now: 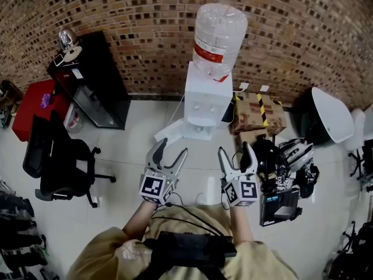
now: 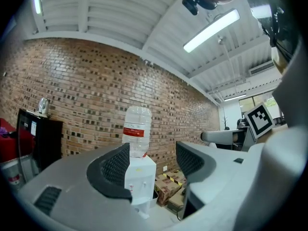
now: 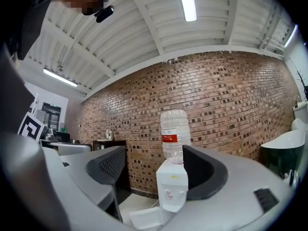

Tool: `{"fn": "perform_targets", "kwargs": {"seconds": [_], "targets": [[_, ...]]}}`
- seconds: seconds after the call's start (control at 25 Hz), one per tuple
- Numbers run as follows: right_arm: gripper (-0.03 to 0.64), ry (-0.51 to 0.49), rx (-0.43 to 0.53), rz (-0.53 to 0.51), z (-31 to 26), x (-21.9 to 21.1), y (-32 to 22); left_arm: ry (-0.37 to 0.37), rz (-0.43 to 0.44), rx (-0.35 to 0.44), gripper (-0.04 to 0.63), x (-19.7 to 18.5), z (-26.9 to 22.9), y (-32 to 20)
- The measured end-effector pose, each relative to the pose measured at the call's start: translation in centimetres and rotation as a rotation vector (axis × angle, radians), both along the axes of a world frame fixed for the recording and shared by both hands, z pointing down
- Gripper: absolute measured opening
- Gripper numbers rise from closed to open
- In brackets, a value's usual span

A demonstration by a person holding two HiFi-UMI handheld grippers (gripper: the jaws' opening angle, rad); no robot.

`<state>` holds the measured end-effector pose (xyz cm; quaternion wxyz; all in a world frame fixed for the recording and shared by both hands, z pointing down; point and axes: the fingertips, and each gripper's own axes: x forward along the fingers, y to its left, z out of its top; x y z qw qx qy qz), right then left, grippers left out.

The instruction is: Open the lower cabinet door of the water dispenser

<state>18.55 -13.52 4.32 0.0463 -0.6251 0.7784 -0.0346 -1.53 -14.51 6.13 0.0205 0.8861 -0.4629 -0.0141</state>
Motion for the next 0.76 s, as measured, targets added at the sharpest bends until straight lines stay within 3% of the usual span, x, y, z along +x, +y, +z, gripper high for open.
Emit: {"fn": "perform_targets", "kwargs": {"seconds": [0.4, 0.76], "targets": [[0.400, -0.009, -0.021, -0.033, 1.0, -0.8, 0.7, -0.020, 0.002, -0.054, 0.304, 0.8, 0.8, 0.8], [0.400, -0.069, -0.055, -0.150, 1.7, -4.6, 0.6, -0.051, 0.007, -0.094, 0.304, 0.1, 1.8, 1.1]]}}
